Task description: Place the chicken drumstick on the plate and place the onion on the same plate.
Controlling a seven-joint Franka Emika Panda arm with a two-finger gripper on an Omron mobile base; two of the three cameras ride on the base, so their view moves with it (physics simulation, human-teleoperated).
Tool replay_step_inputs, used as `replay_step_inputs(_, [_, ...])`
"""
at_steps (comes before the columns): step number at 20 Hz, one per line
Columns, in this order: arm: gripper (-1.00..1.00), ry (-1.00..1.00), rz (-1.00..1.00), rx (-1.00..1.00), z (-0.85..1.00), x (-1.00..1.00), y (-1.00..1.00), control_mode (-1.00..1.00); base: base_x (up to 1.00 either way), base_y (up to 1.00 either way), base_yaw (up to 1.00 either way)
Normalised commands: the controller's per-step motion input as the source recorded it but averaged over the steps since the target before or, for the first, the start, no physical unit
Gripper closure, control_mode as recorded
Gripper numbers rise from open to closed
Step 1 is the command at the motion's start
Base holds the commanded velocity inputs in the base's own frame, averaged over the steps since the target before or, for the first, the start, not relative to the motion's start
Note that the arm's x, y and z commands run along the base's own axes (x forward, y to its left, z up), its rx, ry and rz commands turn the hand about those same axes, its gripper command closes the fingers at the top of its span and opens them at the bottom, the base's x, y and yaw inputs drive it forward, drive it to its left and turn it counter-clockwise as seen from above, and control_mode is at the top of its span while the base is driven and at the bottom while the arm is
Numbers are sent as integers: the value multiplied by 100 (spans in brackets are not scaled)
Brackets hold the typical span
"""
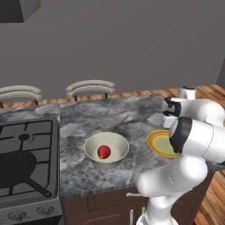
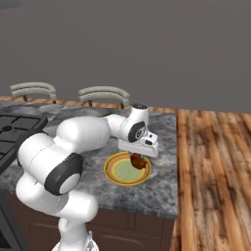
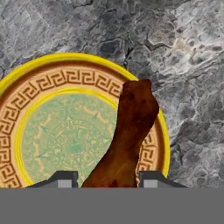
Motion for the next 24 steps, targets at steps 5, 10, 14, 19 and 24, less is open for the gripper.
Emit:
replay_step_inputs(5, [100, 5, 0, 0, -23, 5, 0, -100, 0, 0, 0])
replay_step_inputs(10, [100, 3, 0, 0, -31, 12, 0, -100, 0, 0, 0])
replay_step_inputs(14, [100, 0, 0, 0, -34, 16, 0, -100, 0, 0, 0])
replay_step_inputs(19, [100, 0, 0, 0, -23, 11, 0, -100, 0, 0, 0])
replay_step_inputs(24, [100, 0, 0, 0, -11, 12, 0, -100, 0, 0, 0])
